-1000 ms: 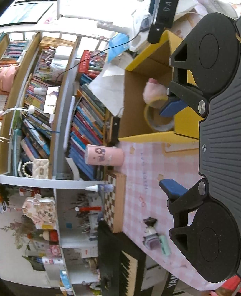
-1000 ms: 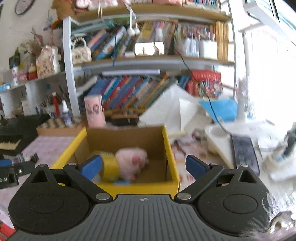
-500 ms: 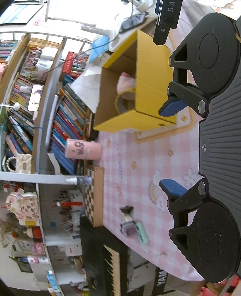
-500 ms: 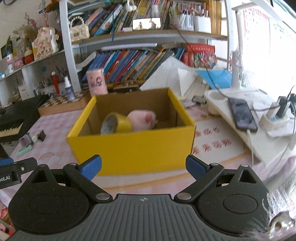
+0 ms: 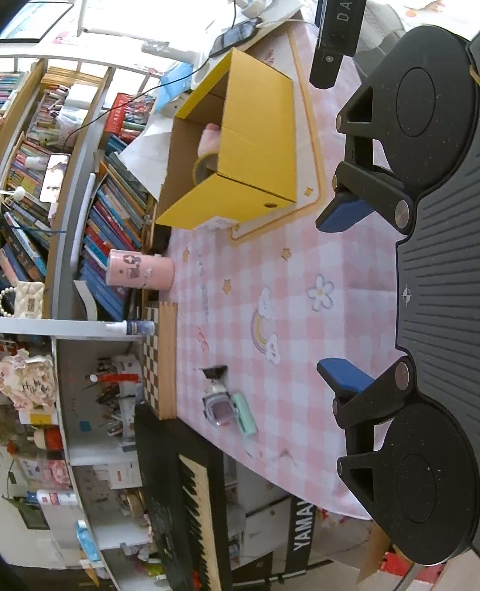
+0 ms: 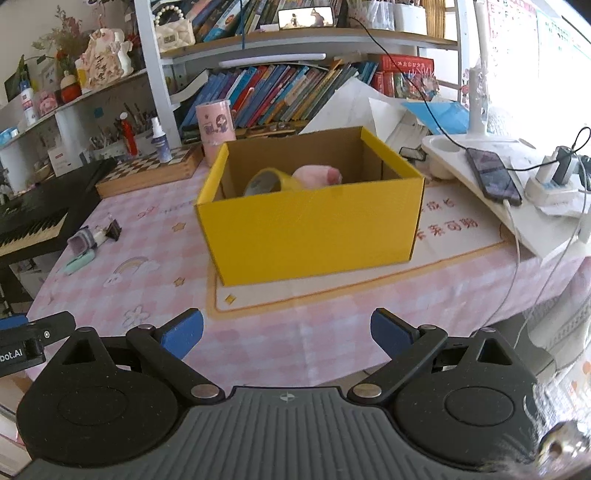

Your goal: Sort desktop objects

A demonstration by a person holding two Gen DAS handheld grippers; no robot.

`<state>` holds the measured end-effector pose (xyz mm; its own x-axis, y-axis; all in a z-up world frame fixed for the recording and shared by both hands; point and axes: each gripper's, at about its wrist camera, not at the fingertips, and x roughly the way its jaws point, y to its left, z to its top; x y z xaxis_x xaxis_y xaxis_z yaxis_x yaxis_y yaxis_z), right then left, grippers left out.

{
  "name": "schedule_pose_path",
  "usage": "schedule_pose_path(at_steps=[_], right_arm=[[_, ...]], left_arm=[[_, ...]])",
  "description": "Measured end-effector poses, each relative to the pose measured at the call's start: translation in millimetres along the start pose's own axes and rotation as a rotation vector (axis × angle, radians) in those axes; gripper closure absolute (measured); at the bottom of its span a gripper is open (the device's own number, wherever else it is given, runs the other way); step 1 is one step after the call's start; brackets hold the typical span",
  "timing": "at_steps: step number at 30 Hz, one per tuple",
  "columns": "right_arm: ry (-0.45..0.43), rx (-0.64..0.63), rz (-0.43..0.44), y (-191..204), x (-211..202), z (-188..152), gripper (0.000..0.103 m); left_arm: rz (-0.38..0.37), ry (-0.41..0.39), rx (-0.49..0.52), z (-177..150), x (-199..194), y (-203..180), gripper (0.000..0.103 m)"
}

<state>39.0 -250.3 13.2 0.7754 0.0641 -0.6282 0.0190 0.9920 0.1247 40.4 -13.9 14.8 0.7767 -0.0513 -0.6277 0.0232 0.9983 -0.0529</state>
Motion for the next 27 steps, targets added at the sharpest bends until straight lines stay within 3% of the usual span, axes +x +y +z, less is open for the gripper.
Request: schedule_pose_path(at_steps=[7,12,27], right_arm=[[0.047,-0.008,0.026,22.8,-3.8,-16.5,0.005],[0.106,0.010,0.046,33.0,-0.3,-25.4,0.005],[0.089,-0.055,0.078,64.8,-6.7,-28.8,0.005]], left_arm=[[0.015,0.060,0.037,-13.1,-5.7,14.3,0.026],[0.026,0.061,0.055,-17.9,-12.2,23.3,0.026],[0.058,0.085,0.035,-22.8,-13.7,46.8,0.025]])
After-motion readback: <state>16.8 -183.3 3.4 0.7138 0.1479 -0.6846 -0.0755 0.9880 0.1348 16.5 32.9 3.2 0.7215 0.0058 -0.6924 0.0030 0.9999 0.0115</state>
